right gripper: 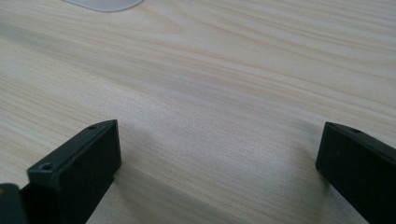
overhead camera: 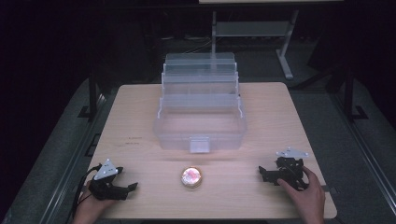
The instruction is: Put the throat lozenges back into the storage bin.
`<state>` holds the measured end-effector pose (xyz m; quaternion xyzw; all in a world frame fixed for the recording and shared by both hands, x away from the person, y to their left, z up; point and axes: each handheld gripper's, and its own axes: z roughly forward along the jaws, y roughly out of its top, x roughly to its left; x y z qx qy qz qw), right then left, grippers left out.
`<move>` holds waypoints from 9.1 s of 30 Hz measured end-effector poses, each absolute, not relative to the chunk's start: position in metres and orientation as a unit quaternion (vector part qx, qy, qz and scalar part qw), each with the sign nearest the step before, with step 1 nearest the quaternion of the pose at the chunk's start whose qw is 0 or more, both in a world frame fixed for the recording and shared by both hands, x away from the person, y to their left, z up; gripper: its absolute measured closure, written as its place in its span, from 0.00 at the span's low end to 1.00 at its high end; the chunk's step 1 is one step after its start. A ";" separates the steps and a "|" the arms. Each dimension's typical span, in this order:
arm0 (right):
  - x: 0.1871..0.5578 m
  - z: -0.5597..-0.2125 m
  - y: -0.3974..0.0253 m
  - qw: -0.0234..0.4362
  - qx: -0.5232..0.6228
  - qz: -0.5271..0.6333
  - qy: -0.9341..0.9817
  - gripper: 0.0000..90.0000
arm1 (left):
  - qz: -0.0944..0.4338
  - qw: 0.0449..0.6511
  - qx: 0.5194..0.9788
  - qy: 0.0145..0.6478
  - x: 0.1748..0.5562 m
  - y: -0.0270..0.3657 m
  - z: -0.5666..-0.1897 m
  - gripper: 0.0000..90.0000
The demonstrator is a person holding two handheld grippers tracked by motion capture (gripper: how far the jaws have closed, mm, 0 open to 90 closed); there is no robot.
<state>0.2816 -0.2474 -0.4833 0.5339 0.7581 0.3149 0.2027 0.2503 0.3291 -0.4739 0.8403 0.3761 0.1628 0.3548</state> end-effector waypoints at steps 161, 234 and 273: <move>0.282 -0.484 -0.247 0.204 0.533 0.316 0.758 0.00 | 0.059 0.333 0.909 0.245 0.291 0.205 -0.418 0.15; 0.282 -0.484 -0.247 0.204 0.533 0.316 0.758 0.00 | 0.003 0.218 0.967 0.131 0.312 0.104 -0.432 0.15; 0.282 -0.484 -0.247 0.203 0.533 0.316 0.758 0.00 | 0.008 0.163 0.980 0.115 0.311 0.096 -0.445 0.21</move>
